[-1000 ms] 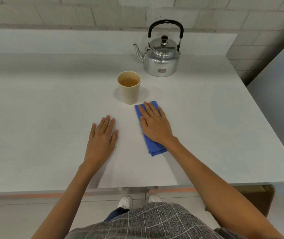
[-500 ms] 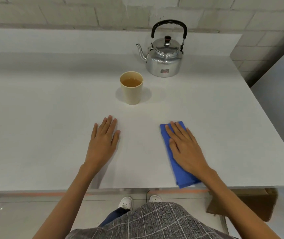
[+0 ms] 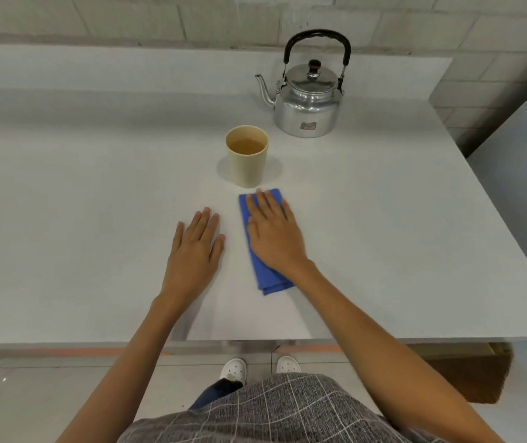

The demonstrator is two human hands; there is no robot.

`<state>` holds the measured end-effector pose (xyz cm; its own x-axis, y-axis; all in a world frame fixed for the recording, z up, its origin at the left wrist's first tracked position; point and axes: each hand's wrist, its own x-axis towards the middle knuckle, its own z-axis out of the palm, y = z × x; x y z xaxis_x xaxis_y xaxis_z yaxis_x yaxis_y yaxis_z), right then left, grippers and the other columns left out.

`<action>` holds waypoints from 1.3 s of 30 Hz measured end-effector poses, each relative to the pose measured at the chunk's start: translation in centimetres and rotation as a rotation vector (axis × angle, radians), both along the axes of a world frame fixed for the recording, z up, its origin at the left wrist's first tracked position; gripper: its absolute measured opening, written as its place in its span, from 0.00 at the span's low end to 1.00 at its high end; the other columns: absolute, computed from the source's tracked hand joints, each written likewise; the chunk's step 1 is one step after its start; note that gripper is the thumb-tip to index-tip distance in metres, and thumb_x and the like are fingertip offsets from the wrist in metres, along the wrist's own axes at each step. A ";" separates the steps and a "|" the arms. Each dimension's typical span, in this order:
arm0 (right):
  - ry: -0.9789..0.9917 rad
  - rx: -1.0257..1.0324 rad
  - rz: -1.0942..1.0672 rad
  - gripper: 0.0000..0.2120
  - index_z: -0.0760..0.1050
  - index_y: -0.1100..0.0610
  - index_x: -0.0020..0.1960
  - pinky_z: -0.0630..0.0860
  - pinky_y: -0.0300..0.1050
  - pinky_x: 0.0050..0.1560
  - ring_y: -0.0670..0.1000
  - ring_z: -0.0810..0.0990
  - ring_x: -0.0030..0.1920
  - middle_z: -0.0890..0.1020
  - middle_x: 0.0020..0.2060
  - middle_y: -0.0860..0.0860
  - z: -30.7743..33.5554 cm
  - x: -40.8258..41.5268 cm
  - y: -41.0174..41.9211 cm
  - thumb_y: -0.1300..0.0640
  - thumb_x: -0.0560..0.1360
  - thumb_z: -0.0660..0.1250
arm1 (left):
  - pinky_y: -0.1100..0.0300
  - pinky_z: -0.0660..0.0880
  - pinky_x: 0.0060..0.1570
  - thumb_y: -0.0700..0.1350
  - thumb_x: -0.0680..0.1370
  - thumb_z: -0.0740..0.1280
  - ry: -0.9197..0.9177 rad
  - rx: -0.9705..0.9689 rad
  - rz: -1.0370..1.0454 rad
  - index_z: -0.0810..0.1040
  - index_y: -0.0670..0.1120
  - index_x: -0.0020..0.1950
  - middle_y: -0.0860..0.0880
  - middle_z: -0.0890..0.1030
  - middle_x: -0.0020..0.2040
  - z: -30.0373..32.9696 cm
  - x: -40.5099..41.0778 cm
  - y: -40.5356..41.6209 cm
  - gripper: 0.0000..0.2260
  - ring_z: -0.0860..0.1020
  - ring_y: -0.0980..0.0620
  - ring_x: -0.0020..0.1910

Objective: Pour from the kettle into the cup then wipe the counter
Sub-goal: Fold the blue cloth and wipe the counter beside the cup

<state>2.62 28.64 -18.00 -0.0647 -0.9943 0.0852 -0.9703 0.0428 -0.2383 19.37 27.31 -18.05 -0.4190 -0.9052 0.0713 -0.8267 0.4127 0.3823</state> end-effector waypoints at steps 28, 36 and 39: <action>-0.059 0.027 -0.003 0.25 0.49 0.60 0.77 0.40 0.55 0.76 0.56 0.46 0.77 0.52 0.77 0.58 -0.1 8.4 -1.3 0.53 0.82 0.46 | 0.57 0.66 0.62 0.43 0.81 0.56 0.423 0.213 0.165 0.61 0.47 0.73 0.45 0.73 0.68 2.8 2.4 1.5 0.19 0.70 0.46 0.67; -0.089 0.269 0.083 0.27 0.56 0.59 0.73 0.56 0.59 0.68 0.59 0.57 0.71 0.64 0.70 0.57 4.2 7.6 -6.0 0.47 0.80 0.54 | 0.55 0.70 0.49 0.49 0.76 0.66 0.389 0.466 0.399 0.62 0.42 0.70 0.41 0.71 0.66 3.7 3.6 5.1 0.26 0.77 0.44 0.53; -0.019 0.413 0.145 0.29 0.57 0.58 0.72 0.56 0.59 0.67 0.60 0.55 0.72 0.64 0.70 0.58 5.9 6.1 -7.7 0.43 0.78 0.59 | 0.55 0.69 0.53 0.51 0.73 0.70 0.307 0.503 0.403 0.61 0.37 0.70 0.39 0.69 0.66 3.7 2.6 5.6 0.32 0.72 0.41 0.61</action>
